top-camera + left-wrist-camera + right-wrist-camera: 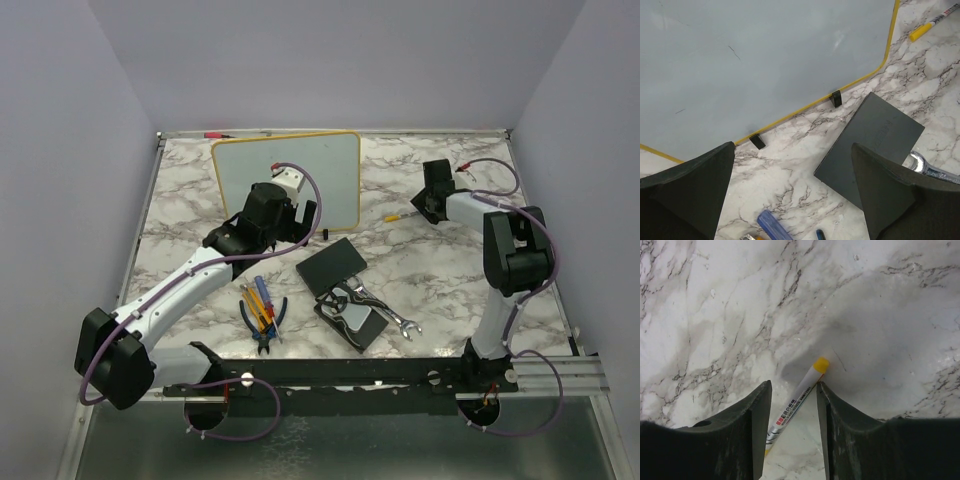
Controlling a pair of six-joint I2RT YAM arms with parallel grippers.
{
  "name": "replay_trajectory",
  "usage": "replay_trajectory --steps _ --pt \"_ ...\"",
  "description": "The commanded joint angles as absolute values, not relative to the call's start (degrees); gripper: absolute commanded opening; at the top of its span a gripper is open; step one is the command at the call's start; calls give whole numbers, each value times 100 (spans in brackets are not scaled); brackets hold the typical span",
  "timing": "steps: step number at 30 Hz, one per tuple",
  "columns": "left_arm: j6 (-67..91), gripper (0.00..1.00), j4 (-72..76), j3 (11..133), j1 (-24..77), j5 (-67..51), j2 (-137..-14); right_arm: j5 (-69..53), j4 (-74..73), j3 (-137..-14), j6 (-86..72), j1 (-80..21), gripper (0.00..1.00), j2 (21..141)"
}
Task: Write a sentence on the whiteboard
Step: Move the whiteboard to the whiteboard stand, then open the whiteboard marker at the center of the board.
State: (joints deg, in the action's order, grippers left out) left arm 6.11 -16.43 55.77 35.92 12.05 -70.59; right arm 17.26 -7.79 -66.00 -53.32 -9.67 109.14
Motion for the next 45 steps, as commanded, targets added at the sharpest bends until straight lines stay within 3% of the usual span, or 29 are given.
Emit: replay_trajectory --steps 1,16,25,30,40,42,44,45 --pt "560 99 -1593 5528 3628 1266 -6895 2279 -1949 -6995 -5217 -1130 44 11433" --pt "553 99 -1556 5489 3629 1294 -6958 2367 -1999 -6725 -4467 -1328 1 11222" --pt "576 99 -1521 5476 3630 1184 -7063 2041 -2060 -5768 -3777 -1339 1 10382" --pt "596 99 -1499 5469 3623 1095 -7117 1974 -2281 -5749 -3675 -1341 13 10287" --pt "597 99 -1485 5449 3630 1108 -7137 1829 -2418 -5959 -3725 -1343 18 10774" --pt "597 99 -1477 5449 3630 1090 -7130 1706 -2361 -5932 -3737 -1341 16 10799" --pt "604 99 -1466 5449 3629 1074 -7128 1624 -2286 -5868 -3785 -1340 2 10686" --pt "610 99 -1461 5449 3626 1062 -7120 1597 -2247 -5829 -3822 -1340 1 10590"
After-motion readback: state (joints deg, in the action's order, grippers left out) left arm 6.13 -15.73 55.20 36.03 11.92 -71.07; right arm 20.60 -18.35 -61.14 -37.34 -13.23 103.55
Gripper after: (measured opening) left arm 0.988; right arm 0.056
